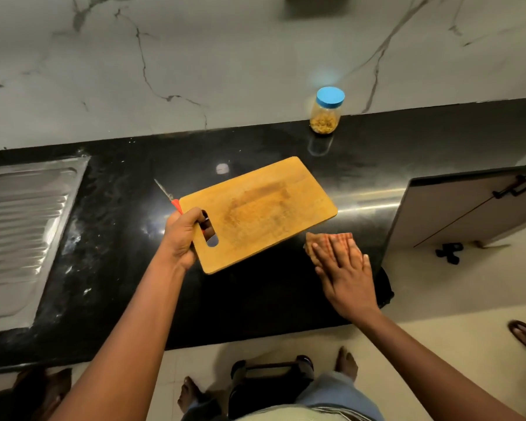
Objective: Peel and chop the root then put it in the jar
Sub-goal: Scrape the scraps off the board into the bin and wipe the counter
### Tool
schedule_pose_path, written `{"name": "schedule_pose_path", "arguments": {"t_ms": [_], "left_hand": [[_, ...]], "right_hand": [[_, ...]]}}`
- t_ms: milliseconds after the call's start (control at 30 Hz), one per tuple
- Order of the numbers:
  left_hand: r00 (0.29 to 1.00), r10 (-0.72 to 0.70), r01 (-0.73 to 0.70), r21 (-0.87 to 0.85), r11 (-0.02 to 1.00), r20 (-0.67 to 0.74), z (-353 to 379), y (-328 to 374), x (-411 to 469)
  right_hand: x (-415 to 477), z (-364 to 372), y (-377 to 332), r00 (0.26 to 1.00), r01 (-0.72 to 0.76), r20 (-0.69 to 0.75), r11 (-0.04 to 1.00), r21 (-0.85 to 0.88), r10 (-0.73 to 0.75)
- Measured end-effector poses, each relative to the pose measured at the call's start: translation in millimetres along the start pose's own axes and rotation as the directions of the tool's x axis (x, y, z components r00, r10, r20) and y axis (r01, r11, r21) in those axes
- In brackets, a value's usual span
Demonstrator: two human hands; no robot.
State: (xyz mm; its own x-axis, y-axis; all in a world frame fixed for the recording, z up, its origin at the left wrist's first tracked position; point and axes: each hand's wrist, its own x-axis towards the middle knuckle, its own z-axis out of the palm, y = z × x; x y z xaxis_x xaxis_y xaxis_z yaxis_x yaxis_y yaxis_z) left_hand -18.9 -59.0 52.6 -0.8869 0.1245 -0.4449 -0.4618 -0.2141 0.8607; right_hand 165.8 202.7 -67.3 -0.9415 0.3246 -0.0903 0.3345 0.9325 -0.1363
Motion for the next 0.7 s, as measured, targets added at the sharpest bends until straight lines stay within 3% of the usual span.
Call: {"name": "schedule_pose_path", "arguments": {"t_ms": [133, 500, 700], "left_hand": [[0.998, -0.068, 0.066, 0.105, 0.992, 0.017, 3.3, -10.9, 2.8], [0.985, -0.157, 0.135, 0.257, 0.957, 0.069, 12.3, -32.4, 33.2], [0.98, -0.183, 0.16, 0.246, 0.956, 0.073, 22.8, -42.0, 58.0]], "right_hand": [[22.6, -3.4, 29.2, 0.988, -0.147, -0.046, 0.988, 0.036, 0.149], [87.6, -8.6, 100.5, 0.9, -0.382, -0.124, 0.895, 0.232, 0.417], [110.0, -7.4, 91.7, 0.917, -0.367, -0.137, 0.927, 0.078, 0.374]]}}
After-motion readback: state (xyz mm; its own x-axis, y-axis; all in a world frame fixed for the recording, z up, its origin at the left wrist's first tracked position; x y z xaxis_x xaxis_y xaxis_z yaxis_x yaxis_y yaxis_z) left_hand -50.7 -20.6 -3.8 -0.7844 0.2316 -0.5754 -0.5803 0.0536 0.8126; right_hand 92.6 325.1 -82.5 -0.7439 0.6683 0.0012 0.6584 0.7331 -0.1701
